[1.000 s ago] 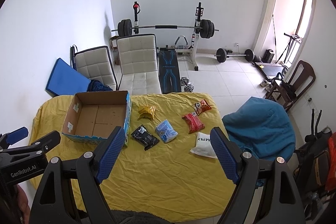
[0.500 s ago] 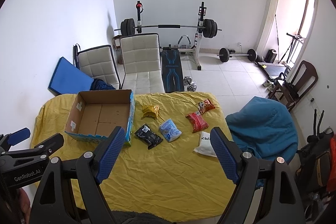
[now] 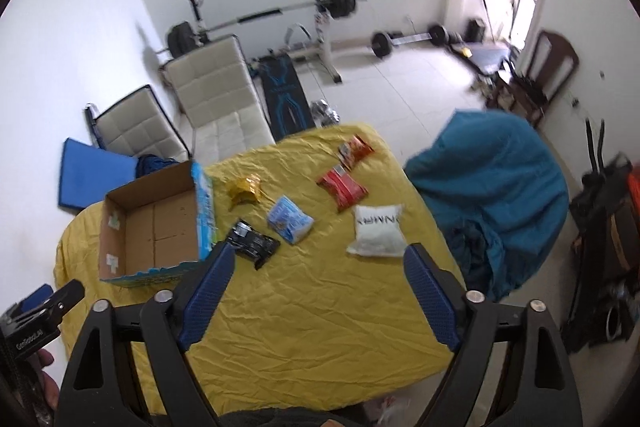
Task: Organize soft objects
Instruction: 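Grasp the blue-white milk pouch with the left tool while the right tool grasps the red barcode packet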
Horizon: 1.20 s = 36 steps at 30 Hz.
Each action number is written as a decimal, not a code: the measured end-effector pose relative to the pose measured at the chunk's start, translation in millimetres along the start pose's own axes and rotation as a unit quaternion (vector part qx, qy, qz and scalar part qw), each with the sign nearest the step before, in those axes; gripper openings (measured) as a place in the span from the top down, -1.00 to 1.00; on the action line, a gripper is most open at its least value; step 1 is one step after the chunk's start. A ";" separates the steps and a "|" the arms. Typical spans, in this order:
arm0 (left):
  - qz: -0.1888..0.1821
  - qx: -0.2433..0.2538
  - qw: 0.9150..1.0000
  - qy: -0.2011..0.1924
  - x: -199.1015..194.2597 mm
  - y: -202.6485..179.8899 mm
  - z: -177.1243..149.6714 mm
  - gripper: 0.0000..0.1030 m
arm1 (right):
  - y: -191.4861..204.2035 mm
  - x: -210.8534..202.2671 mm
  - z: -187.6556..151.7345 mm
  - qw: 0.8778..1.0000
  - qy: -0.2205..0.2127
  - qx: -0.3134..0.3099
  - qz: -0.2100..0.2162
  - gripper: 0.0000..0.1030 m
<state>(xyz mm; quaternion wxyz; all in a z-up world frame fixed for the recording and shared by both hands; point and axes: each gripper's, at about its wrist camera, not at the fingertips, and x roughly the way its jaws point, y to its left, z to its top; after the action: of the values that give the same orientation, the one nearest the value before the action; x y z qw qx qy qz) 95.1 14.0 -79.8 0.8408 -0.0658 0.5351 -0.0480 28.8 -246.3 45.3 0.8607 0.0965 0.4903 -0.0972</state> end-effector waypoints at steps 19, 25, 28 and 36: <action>-0.014 -0.096 0.971 0.219 284.1 -90.7 56.1 -1.00 | -135.9 392.4 21.9 0.954 0.285 0.083 -0.033 -0.78; -0.003 -0.109 0.961 0.254 354.1 -117.1 70.2 -1.00 | -139.5 452.2 16.2 0.937 0.331 0.107 -0.015 -0.78; 0.014 -0.106 0.956 0.274 389.4 -125.1 77.5 -1.00 | -142.3 463.7 15.5 0.934 0.337 0.116 -0.005 -0.76; 0.064 -0.035 0.950 0.305 437.6 -145.8 76.4 -0.26 | -131.2 466.8 17.8 0.935 0.354 0.015 0.015 -0.66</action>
<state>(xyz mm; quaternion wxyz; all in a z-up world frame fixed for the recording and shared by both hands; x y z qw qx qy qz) 347.8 -191.4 -415.3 0.6359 -0.0431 0.7705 0.0069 242.6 -411.3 -357.8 0.6316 0.1449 0.7599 -0.0514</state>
